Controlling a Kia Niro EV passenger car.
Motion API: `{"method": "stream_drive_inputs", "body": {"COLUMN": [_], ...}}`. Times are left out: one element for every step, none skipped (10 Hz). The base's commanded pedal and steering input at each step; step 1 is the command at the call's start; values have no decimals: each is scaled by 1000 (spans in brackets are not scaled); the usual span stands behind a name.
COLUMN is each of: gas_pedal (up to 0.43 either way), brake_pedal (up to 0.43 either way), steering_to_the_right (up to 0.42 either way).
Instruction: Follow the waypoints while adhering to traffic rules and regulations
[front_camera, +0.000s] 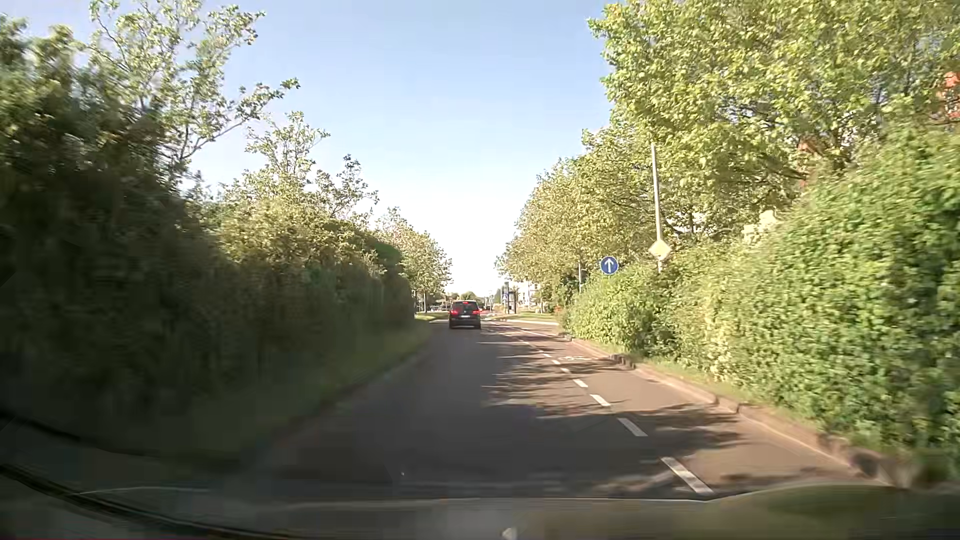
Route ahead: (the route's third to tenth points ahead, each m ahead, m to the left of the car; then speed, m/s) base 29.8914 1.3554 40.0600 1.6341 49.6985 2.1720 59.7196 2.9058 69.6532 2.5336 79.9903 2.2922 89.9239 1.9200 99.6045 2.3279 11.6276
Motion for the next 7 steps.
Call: {"method": "stream_drive_inputs", "body": {"gas_pedal": [0, 0, 0, 0, 0, 0, 0], "brake_pedal": [0, 0, 0, 0, 0, 0, 0], "steering_to_the_right": [-9, -10, -11, -12, -12, -13, -12]}}
